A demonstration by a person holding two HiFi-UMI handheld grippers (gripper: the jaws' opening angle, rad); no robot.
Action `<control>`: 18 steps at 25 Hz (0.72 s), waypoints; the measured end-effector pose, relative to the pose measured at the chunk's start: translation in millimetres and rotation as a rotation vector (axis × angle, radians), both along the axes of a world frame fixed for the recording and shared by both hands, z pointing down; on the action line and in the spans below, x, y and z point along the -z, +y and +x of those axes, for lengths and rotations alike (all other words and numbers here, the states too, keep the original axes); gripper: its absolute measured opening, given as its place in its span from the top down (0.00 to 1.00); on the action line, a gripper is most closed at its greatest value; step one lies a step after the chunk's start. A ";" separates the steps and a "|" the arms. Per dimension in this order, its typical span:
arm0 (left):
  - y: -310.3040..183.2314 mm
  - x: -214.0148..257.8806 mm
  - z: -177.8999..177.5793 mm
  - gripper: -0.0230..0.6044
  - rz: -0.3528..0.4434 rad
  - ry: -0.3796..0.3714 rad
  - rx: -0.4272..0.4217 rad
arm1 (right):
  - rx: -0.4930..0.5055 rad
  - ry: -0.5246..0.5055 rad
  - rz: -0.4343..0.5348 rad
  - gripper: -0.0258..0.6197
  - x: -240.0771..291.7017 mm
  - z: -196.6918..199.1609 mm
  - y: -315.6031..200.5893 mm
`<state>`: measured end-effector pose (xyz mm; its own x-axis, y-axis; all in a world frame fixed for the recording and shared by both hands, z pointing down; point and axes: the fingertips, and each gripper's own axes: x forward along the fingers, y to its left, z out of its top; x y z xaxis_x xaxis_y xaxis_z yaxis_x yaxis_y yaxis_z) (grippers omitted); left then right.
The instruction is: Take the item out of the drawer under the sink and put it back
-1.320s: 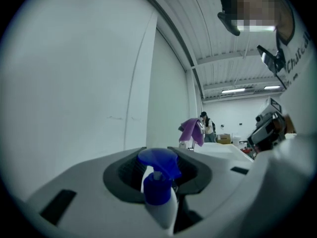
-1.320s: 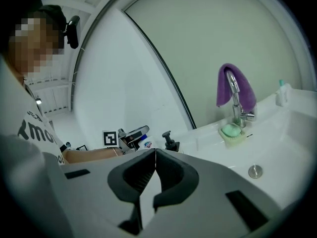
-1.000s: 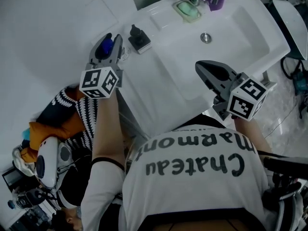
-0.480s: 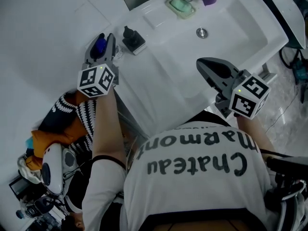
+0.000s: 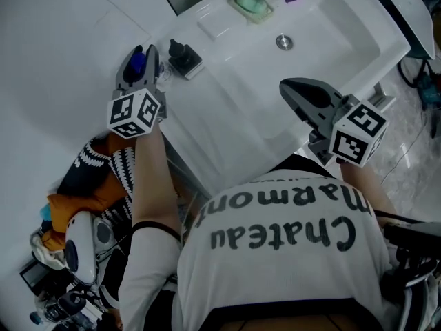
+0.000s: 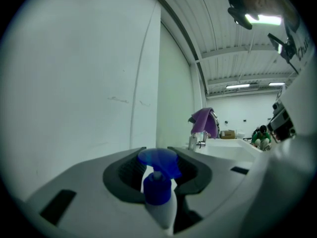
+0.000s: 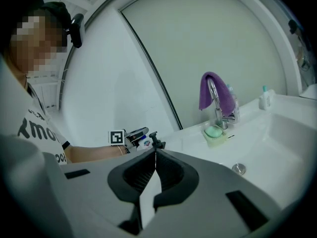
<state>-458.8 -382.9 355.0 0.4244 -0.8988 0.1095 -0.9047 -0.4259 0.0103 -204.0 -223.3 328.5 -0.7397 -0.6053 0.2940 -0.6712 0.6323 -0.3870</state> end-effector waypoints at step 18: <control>2.9 -2.7 12.8 0.75 0.061 -0.061 -0.002 | -0.007 -0.004 0.000 0.94 -2.7 3.5 -4.4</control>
<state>-445.9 -380.0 357.7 0.4207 -0.9036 0.0805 -0.9019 -0.4262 -0.0706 -200.5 -227.6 331.2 -0.7369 -0.6101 0.2911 -0.6737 0.6277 -0.3901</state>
